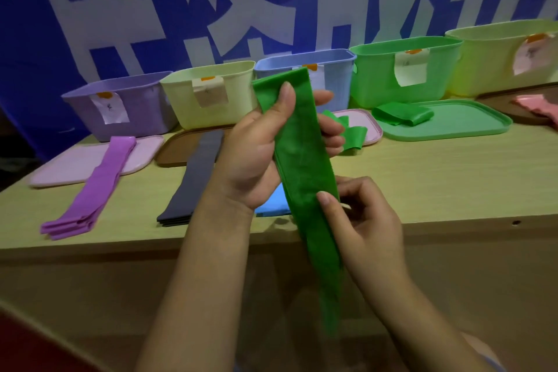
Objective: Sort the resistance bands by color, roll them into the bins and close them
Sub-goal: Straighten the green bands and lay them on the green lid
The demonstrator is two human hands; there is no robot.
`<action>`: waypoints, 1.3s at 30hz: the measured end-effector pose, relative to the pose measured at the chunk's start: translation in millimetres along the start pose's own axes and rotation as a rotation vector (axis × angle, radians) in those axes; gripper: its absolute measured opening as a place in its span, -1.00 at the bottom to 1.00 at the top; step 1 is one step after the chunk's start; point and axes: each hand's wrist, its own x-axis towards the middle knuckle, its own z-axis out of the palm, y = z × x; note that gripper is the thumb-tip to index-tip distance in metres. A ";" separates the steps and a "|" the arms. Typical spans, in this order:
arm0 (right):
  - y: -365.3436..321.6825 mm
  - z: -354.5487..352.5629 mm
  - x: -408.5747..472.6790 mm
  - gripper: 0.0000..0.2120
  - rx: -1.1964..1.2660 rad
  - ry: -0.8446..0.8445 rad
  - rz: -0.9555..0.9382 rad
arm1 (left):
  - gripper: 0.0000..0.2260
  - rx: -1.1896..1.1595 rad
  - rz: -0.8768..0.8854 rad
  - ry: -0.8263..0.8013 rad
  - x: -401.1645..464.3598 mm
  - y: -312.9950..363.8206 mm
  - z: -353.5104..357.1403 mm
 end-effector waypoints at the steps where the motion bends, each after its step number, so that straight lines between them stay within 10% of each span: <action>1: 1.9 0.2 1.1 -0.87 -0.052 0.039 -0.045 | -0.63 0.001 -0.001 0.005 0.4 -1.0 0.2; 10: -1.9 -4.3 1.1 -0.80 -0.220 0.068 -0.265 | -0.63 0.020 0.040 0.085 3.3 -4.8 -5.8; 29: -8.3 -18.9 11.1 -0.66 0.577 -0.476 0.461 | -0.64 0.007 0.028 -0.019 3.1 -2.5 -11.5; 39: -12.3 -10.1 7.2 -0.69 0.228 -0.245 0.280 | -0.62 -0.136 -0.009 -0.081 0.7 1.7 -10.9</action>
